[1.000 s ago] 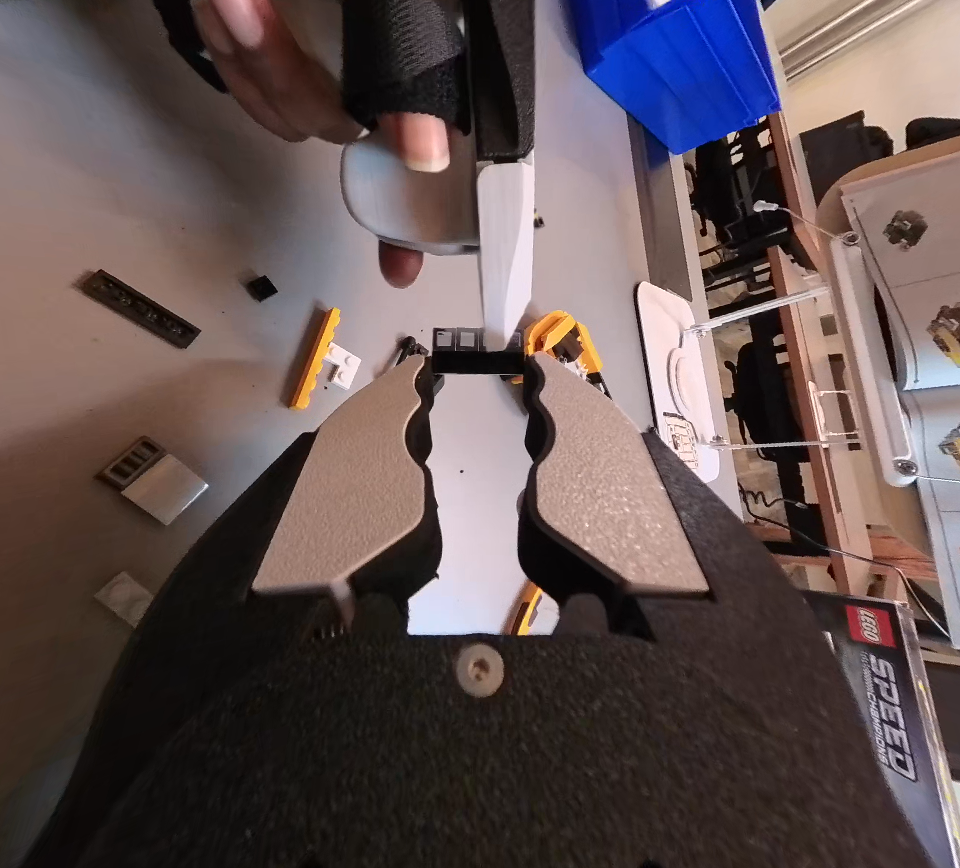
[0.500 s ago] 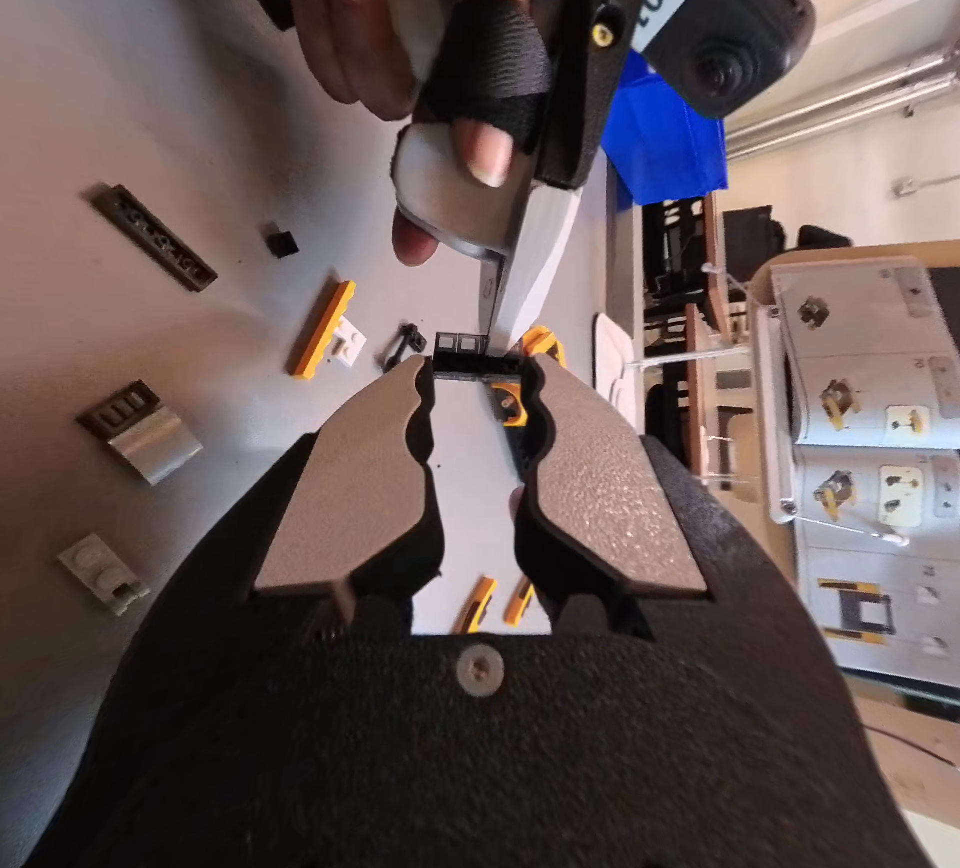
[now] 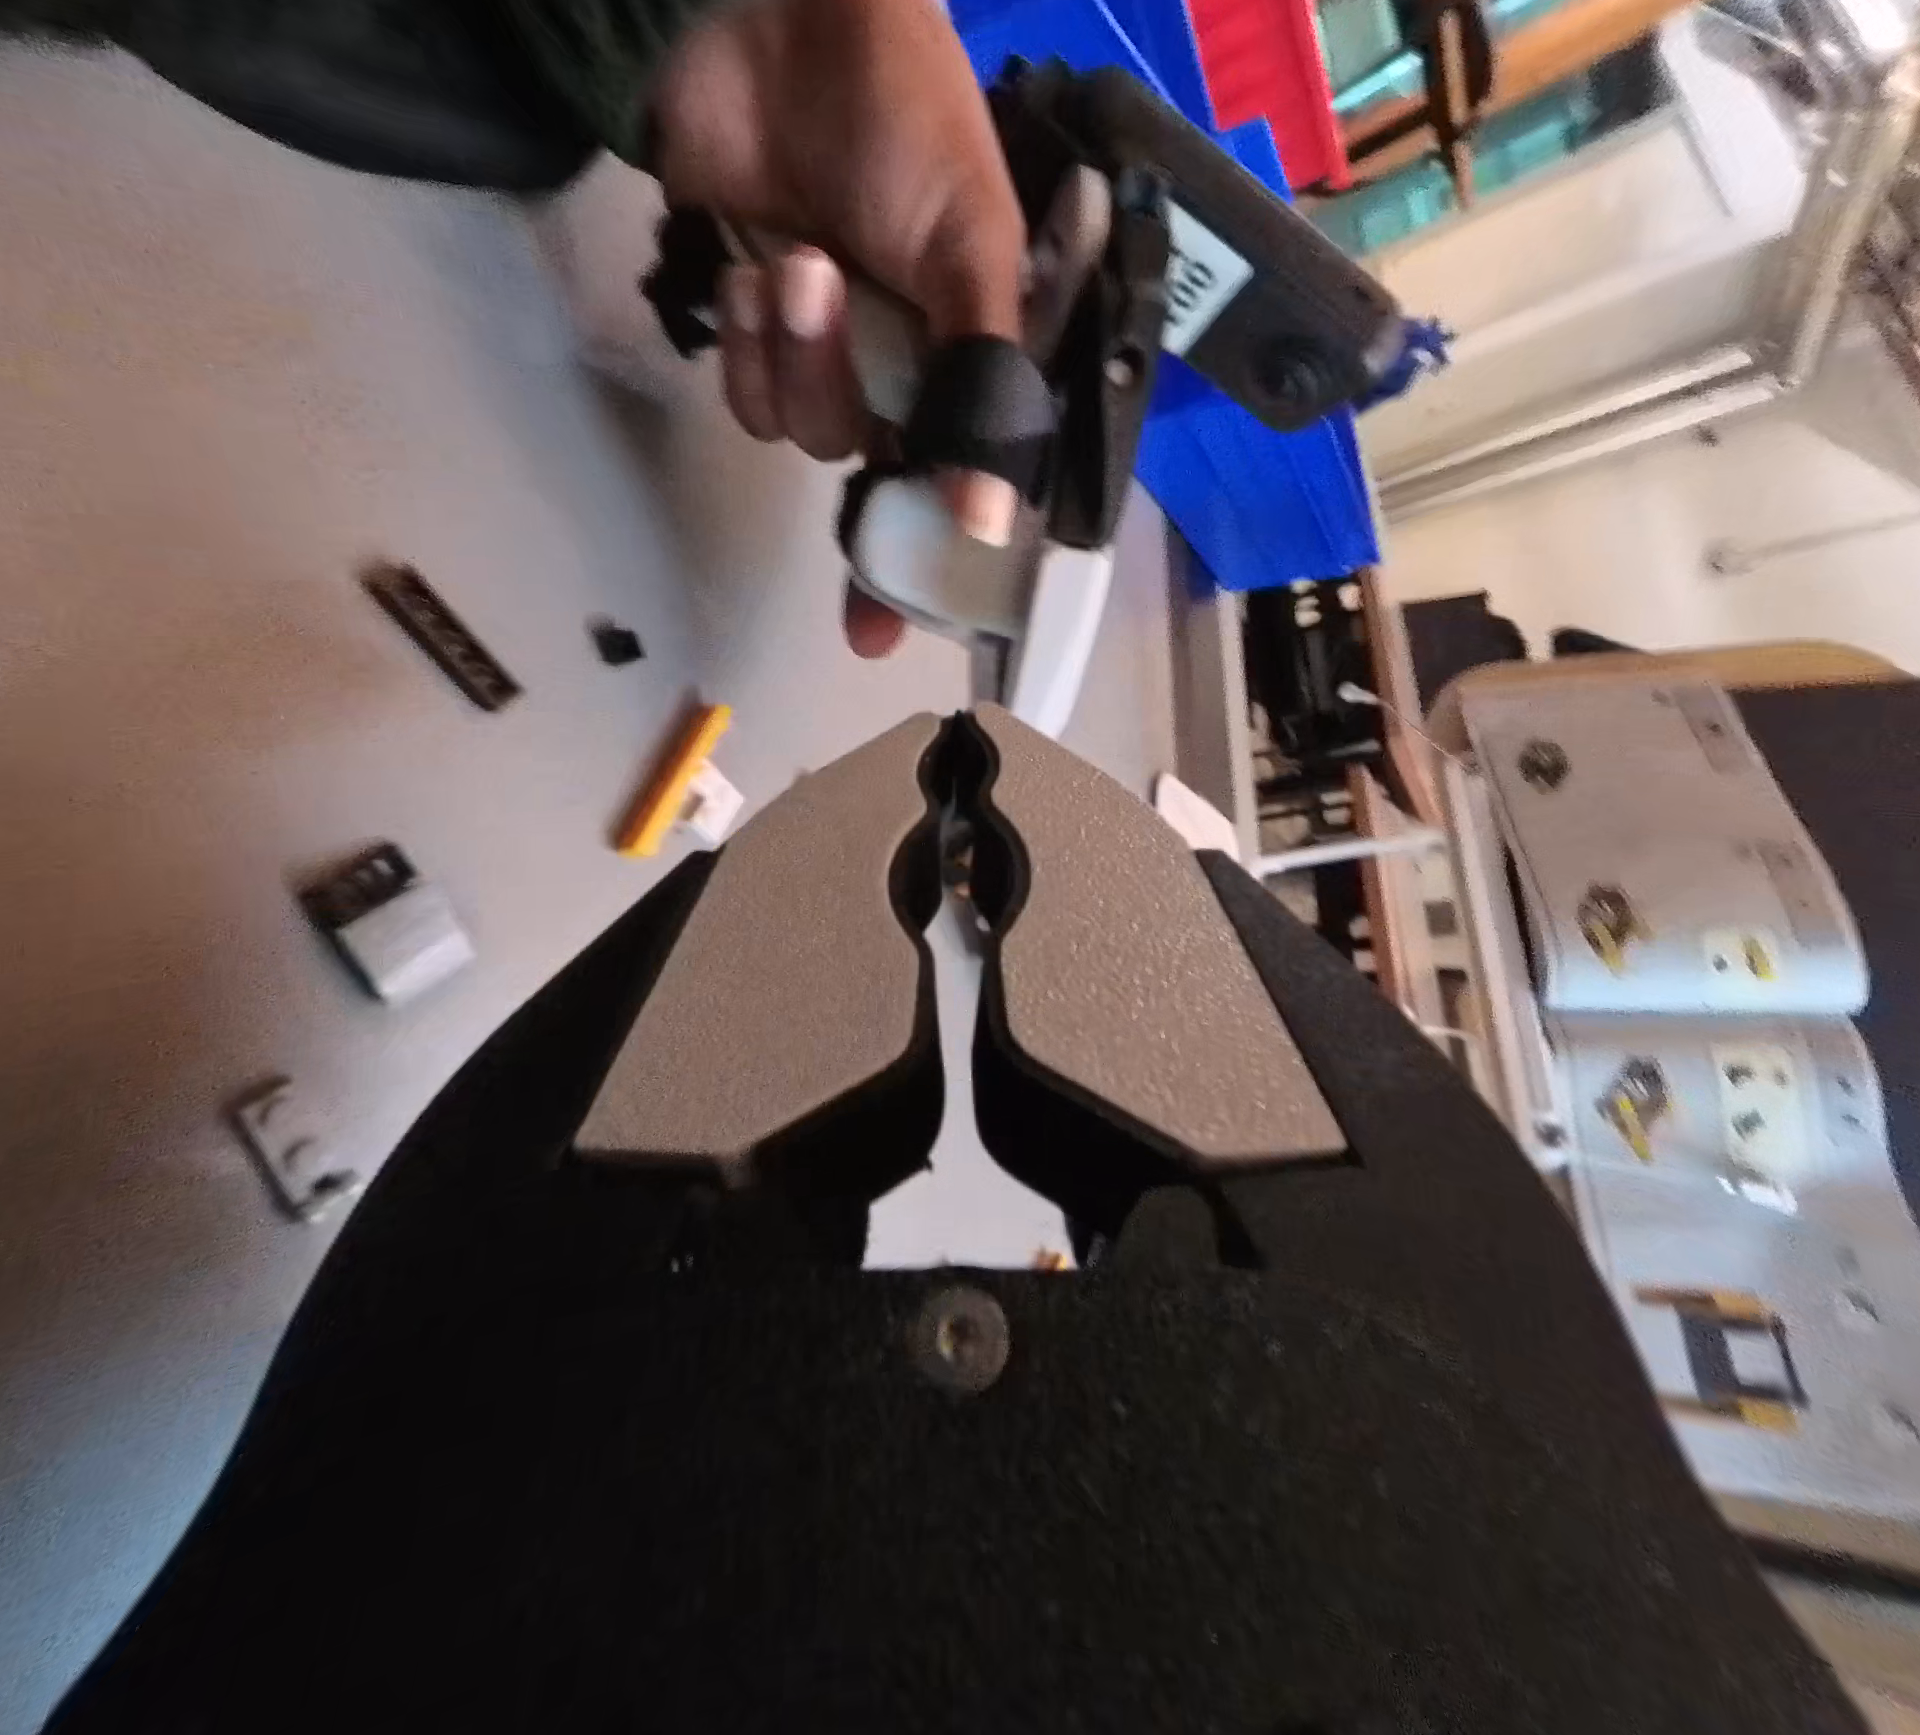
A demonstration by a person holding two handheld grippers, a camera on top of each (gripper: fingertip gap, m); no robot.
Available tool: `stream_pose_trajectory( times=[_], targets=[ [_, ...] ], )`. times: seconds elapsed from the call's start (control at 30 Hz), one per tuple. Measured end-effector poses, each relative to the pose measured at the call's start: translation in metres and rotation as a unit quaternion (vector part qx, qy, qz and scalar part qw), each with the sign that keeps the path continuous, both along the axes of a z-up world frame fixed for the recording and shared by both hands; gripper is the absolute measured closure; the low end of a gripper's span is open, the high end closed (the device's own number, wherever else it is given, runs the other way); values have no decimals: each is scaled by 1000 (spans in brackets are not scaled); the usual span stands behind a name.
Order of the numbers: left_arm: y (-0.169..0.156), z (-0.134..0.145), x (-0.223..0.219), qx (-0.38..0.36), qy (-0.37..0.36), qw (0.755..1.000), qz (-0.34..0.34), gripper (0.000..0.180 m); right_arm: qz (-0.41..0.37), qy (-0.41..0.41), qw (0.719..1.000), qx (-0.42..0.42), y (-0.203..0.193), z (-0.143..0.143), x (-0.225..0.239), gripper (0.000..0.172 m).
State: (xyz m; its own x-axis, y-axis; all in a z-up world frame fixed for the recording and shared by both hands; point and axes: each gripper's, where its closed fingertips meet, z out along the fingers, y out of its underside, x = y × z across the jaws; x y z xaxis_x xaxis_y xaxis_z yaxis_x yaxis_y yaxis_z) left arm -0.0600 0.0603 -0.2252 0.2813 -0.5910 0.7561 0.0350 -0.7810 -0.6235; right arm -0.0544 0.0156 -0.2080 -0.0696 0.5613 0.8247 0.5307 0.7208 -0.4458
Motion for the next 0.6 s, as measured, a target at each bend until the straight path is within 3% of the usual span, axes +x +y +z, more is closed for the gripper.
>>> stream_pose_trajectory(
  times=[0.03,0.1,0.13,0.27,0.43,0.5,0.6],
  targets=[
    [0,0,0,-4,-4,1000,-1,177,-13,14,1000,-1,7,3,2,172],
    [1,-1,-1,-8,-4,1000,3,177,-49,28,998,-17,23,3,3,172],
    [0,0,0,-10,-7,1000,0,177,-64,21,997,-30,31,-3,4,147],
    [-8,3,6,4,-9,1000,-18,177,-96,49,978,-178,45,-16,3,134],
    [-16,14,12,126,20,991,-35,176,-63,117,882,-452,41,-12,3,142],
    [-20,22,13,176,24,983,-38,176,-41,127,853,-504,36,-9,4,145],
    [-25,29,15,215,21,976,-42,177,-6,133,838,-529,25,-3,0,158]
  ],
)
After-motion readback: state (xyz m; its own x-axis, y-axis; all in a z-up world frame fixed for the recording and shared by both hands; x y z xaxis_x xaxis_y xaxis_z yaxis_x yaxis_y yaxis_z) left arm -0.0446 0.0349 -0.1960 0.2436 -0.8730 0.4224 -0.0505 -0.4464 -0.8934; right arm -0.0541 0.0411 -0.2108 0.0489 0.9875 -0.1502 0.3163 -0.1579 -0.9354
